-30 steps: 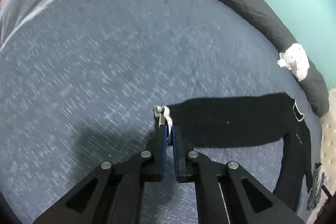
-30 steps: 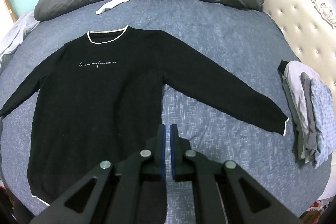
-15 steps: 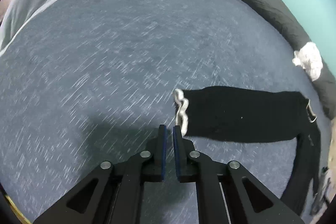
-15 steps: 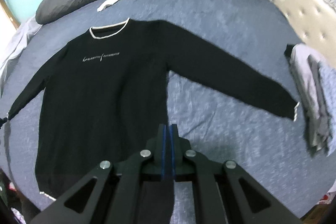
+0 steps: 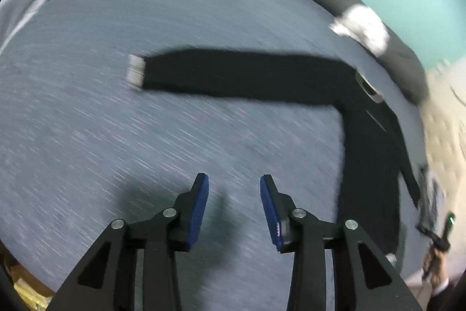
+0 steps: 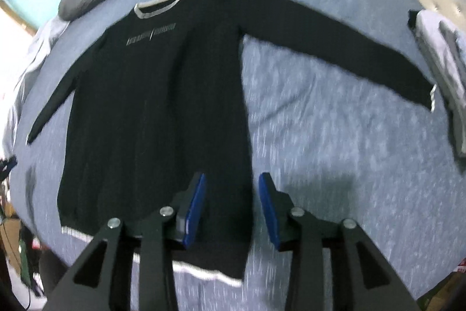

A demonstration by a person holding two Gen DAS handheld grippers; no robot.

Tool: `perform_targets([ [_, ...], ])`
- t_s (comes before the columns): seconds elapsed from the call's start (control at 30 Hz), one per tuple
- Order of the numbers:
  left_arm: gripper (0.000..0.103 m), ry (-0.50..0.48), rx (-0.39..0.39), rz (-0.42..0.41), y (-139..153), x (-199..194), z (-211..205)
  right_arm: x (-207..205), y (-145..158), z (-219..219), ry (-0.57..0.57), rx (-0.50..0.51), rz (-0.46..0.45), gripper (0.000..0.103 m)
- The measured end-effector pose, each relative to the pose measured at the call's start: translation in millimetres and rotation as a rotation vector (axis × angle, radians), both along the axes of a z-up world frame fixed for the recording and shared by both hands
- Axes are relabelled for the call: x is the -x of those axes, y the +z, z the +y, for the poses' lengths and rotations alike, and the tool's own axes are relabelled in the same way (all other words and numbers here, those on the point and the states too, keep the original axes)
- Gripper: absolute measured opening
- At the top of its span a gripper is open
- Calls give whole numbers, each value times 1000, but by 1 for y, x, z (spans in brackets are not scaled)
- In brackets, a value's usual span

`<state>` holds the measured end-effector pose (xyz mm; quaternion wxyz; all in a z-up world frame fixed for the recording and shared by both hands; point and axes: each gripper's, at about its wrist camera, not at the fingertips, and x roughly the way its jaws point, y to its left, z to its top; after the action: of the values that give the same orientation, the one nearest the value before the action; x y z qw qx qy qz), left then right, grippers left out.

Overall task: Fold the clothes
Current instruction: 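Open the left tool to release the sleeve cuff, then grasp the white-trimmed hem of the black sweater with both tools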

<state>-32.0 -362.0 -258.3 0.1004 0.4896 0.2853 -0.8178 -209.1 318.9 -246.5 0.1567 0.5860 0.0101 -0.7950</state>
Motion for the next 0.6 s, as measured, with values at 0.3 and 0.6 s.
perform_targets([
  [0.3,41,-245,-83,-61,-15,14,127,-48,-32,21,55,-10,-80,39],
  [0.6,41,-313,-142,-146,-51,20,194,-60,-45,26,44,0,-108,39],
])
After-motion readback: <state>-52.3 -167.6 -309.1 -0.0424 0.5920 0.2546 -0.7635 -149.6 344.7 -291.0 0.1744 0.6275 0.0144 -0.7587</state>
